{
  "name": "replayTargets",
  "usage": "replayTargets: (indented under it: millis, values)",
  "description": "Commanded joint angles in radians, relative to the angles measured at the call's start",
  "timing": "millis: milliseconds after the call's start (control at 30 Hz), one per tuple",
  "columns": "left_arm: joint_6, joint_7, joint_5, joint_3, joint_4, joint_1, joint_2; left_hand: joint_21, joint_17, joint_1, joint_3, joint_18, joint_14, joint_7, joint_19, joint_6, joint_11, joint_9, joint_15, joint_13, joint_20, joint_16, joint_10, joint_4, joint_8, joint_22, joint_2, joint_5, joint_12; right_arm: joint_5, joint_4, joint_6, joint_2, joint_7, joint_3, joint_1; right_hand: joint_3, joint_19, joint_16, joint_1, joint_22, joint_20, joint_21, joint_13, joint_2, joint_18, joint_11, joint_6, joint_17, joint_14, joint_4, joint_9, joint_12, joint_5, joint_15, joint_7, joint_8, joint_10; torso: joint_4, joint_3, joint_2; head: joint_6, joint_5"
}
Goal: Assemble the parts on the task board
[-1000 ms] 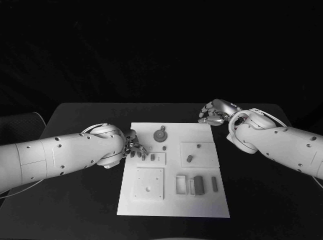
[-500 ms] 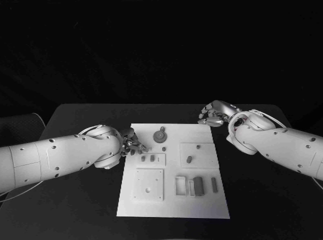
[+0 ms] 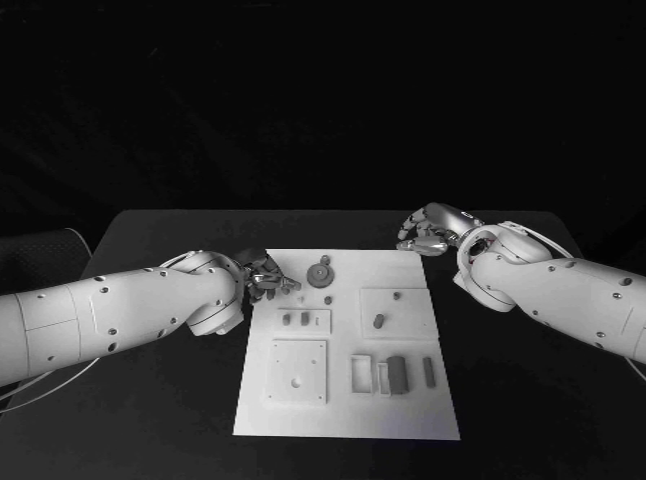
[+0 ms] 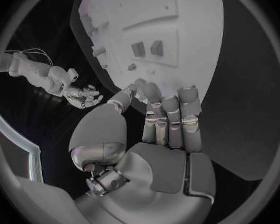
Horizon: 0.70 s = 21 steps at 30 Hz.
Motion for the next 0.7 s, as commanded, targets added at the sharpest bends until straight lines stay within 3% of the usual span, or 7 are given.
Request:
replayTargets:
  millis: [33,200,400,500,700]
  values:
    - [-0.057,0.061,0.06,0.001,-0.003,0.0,-0.001,-0.009,-0.004,0.012,-0.001,0.055,-0.005,0.001,-0.012,-0.012,0.002,-0.002,0.008,-0.003,0.002,-0.008,-0.012,-0.01,-0.008,0.01,0.0,0.002,-0.009,0.005,0.004,0.004,-0.002,0.01,0.0,-0.001,0.0,-0.001,-0.006,-0.007,0.017,-0.004,-0.006,0.001,-0.006,0.013,0.005,0.001,-0.001,0.002,0.006,0.001,-0.005,0.001,-0.003,0.006,-0.007,-0.001,-0.0001,-0.0002,0.0,0.001,-0.003]
    - [-0.097,0.123,0.133,0.002,-0.018,0.001,-0.004,-0.031,-0.017,0.022,0.0,0.052,-0.026,0.015,-0.033,-0.043,0.016,-0.007,0.021,-0.015,0.013,-0.026,-0.038,-0.029,-0.023,0.004,0.005,0.008,-0.025,0.026,0.009,0.003,-0.007,0.03,0.0,-0.002,0.0,0.0,-0.006,-0.005,0.017,-0.005,-0.007,0.002,-0.007,0.013,0.01,-0.016,-0.001,0.002,0.007,-0.002,-0.005,0.0,0.0,0.011,-0.017,-0.001,0.0,-0.0006,0.0,0.003,-0.005]
    - [-0.113,0.197,0.208,0.003,-0.044,0.001,-0.003,-0.14,-0.085,0.046,0.024,0.04,-0.114,0.055,-0.13,-0.099,0.061,-0.009,0.079,-0.09,0.067,-0.132,-0.133,-0.079,-0.04,-0.049,0.029,0.019,-0.134,0.049,0.024,-0.007,-0.017,0.06,0.0,-0.01,0.0,-0.001,-0.006,-0.003,0.017,-0.005,-0.007,0.002,-0.007,0.013,0.015,-0.029,-0.001,0.002,0.006,-0.003,-0.005,0.0,0.005,0.017,-0.025,-0.001,-0.0006,0.0004,-0.002,0.005,-0.006]
    - [-0.121,0.235,0.239,0.003,-0.054,0.001,-0.002,-0.214,-0.134,0.052,0.039,0.048,-0.127,0.068,-0.149,-0.113,0.08,-0.008,0.119,-0.153,0.107,-0.209,-0.14,-0.105,-0.04,-0.103,0.035,0.019,-0.222,0.06,0.031,-0.016,-0.021,0.078,0.0,-0.014,0.001,-0.001,-0.006,-0.001,0.017,-0.005,-0.007,0.002,-0.006,0.013,0.016,-0.031,-0.001,0.002,0.006,-0.003,-0.005,0.0,0.005,0.017,-0.026,-0.001,-0.0008,-0.0005,-0.002,0.006,-0.007]
    - [-0.105,0.309,0.305,0.004,-0.065,0.001,-0.01,-0.304,-0.181,0.062,0.054,0.056,-0.146,0.085,-0.176,-0.142,0.112,-0.031,0.163,-0.225,0.152,-0.312,-0.149,-0.14,-0.054,-0.165,0.05,0.01,-0.347,0.082,0.048,-0.025,-0.033,0.106,0.0,-0.026,0.001,0.0,-0.006,0.0,0.017,-0.005,-0.007,0.003,-0.004,0.013,0.016,-0.032,-0.001,0.002,0.004,-0.003,-0.004,0.0,0.006,0.018,-0.027,-0.001,-0.0003,-0.0009,-0.003,0.011,-0.008]
